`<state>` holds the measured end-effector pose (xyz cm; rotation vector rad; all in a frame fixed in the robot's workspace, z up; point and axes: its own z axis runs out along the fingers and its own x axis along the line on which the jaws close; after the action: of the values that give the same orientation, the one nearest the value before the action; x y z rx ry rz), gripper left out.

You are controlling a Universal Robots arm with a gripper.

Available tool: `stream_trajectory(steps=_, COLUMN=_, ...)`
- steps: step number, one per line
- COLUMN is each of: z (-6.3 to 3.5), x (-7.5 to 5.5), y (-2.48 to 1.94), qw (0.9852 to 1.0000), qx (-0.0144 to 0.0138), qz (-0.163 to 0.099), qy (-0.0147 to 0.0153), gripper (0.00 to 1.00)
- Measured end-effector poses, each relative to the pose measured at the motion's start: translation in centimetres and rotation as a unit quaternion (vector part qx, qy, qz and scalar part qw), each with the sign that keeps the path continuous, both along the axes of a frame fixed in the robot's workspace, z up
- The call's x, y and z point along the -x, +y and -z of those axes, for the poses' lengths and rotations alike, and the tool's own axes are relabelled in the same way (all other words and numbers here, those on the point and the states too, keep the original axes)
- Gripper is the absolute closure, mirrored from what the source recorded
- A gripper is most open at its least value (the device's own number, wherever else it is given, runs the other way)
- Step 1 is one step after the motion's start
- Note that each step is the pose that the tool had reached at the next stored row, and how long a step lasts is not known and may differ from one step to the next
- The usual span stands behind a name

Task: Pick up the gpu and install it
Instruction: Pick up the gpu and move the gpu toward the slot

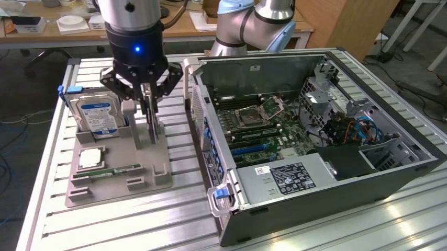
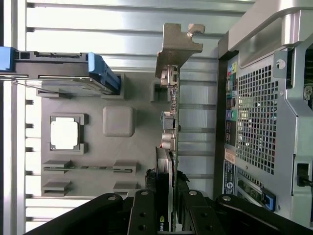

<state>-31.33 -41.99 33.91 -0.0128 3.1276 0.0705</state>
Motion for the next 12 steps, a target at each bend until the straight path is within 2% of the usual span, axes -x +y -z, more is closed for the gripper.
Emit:
stream_trajectory(steps=5, z=-0.54, x=0.0, y=0.0, qw=1.0, qx=0.0, qz=0.0, qy=0.0, gripper=0.74)
stream_trajectory(steps=12, z=-2.91, x=0.0, y=0.0, qw=1.0, qx=-0.0001, qz=0.0, qy=0.0001, gripper=0.74)
